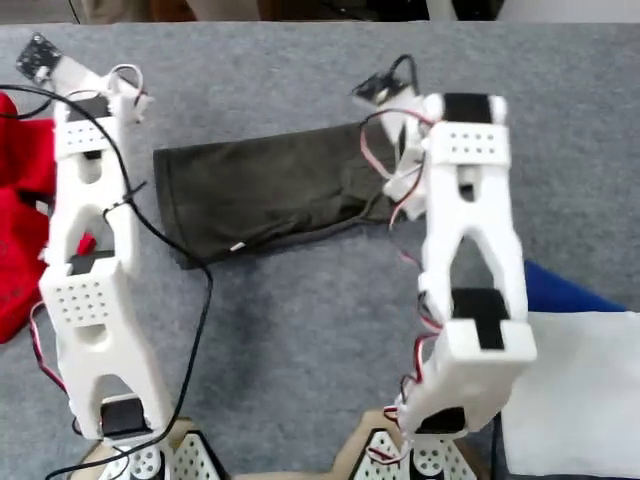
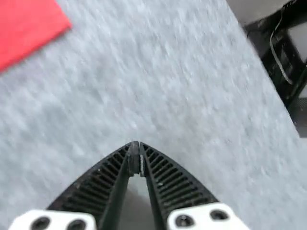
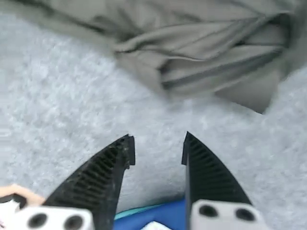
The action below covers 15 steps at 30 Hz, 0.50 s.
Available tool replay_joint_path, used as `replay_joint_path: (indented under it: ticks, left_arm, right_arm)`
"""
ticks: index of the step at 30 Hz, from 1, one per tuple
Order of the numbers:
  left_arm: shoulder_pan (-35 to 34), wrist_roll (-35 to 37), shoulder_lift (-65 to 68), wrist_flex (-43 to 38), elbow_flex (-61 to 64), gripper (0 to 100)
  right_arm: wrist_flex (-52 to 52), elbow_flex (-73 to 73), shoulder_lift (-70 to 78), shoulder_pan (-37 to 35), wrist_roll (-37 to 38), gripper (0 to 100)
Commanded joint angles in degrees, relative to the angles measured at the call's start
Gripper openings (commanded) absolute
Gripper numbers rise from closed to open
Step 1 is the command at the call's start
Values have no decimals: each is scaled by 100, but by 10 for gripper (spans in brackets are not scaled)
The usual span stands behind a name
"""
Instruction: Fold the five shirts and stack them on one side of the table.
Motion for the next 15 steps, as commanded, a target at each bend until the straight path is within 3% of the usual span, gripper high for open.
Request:
replay_joint_path:
  ticks: [1,6,15]
  left_arm:
    - [-290,-527,101,-53,-9,20]
    - [-765,-703,268,202,44,20]
    - [-985,-642,321,167,53,20]
  right_arm:
    - [-334,778,-866,-198,97,171]
    - [-949,1640,-1534,-374,176,171]
    - [-1899,2290,-1218,-743,-1547,171]
